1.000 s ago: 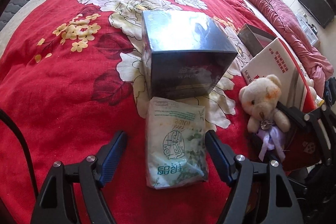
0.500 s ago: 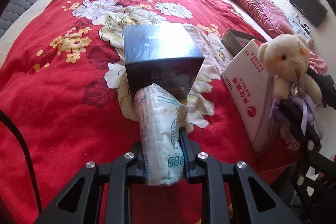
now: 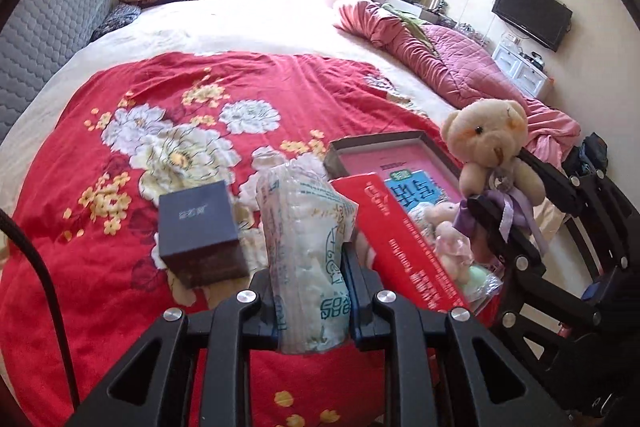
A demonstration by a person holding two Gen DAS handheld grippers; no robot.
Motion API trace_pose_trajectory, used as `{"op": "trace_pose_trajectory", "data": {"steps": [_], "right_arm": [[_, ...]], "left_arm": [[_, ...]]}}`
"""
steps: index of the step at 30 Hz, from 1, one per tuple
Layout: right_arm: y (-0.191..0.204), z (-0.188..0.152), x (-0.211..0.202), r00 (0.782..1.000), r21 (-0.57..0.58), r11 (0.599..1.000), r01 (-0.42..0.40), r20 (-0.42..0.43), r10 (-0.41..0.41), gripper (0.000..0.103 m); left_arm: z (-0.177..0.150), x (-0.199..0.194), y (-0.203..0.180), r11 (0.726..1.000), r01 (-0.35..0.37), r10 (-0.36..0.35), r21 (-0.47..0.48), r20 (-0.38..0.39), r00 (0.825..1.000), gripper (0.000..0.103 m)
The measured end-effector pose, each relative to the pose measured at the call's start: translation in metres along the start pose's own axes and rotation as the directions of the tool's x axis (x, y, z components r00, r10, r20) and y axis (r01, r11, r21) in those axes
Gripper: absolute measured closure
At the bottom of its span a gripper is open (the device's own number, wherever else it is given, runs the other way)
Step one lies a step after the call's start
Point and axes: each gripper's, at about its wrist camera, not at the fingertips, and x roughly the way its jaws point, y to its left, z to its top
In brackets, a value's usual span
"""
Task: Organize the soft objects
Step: 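Carry the wipes pack and purple-ribbon bear over the pink tray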
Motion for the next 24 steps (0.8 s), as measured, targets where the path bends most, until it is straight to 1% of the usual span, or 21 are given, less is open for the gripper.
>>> {"op": "trace_pose_trajectory", "data": {"steps": [6,11,16,20,24], "right_arm": [[-0.051,-0.013,-0.015,0.999,0.125,0.991,0.052,0.007,-0.053,0.060],[-0.088,-0.031,-0.020,0.997,0.231,0.970,0.074,-0.020,-0.071,0.060],[-0.111,-0.053,-0.022,0.997,0.313,0.947,0.076,-0.040,-0.067,0.060],[-0.125,-0.070,-0.022,0.997,0.356,0.932,0.069,-0.055,-0.053,0.060],[-0.129,-0.083,-0.012,0.996,0.375,0.925,0.061,-0.078,-0.035,0.060]], "left_arm": [[0.030,0.006,-0.053,0.997,0.051,-0.052,0.056,0.026,0.998,0.079],[0.041,0.021,-0.098,0.986,0.120,-0.123,0.114,0.016,0.992,0.079],[0.040,0.049,-0.132,0.974,0.167,-0.163,0.155,-0.039,0.986,0.079],[0.034,0.071,-0.148,0.965,0.199,-0.185,0.174,-0.091,0.978,0.079],[0.030,0.089,-0.158,0.960,0.204,-0.183,0.191,-0.123,0.975,0.079]]}}
